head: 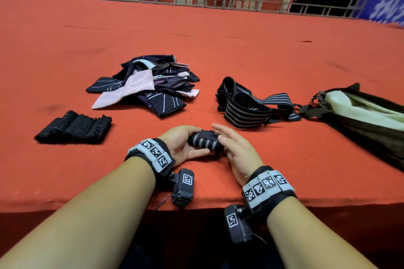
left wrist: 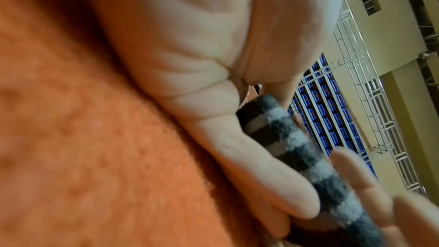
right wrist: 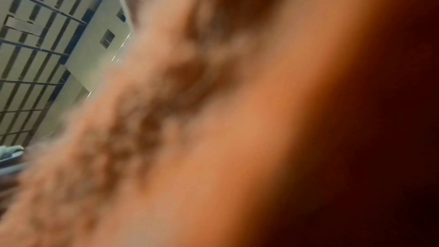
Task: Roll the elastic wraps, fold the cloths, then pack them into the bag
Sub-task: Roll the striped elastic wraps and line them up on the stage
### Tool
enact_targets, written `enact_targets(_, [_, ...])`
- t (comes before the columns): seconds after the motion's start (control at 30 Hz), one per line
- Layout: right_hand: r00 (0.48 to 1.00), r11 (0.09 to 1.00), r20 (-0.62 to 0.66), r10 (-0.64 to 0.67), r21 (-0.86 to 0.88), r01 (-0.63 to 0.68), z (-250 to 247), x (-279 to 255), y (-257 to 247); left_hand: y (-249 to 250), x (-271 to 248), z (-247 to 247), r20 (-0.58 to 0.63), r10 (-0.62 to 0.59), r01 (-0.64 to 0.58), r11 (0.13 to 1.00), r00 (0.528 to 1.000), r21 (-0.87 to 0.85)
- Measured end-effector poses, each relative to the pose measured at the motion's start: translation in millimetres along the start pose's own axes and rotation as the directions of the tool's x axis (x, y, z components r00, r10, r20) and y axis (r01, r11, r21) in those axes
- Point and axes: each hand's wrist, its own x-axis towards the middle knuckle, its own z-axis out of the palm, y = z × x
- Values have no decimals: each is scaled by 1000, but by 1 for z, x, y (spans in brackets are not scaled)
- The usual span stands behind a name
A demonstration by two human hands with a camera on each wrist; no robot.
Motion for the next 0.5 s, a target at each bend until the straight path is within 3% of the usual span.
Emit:
enact_targets(0.07, [997,995,-71,27,100,-19,-4,4,5,0,-1,0,35,-3,2,999,999,36])
enact_targets(0.2, [990,999,-141,6,-53,-13,-2,10,15,-5,-1,-2,121,67,-89,979,990,183])
enact_targets(0.5, [967,963,-252,-46,-270,-25,-4,13,14,-9,4,-7,222,80,-141,952,972,273])
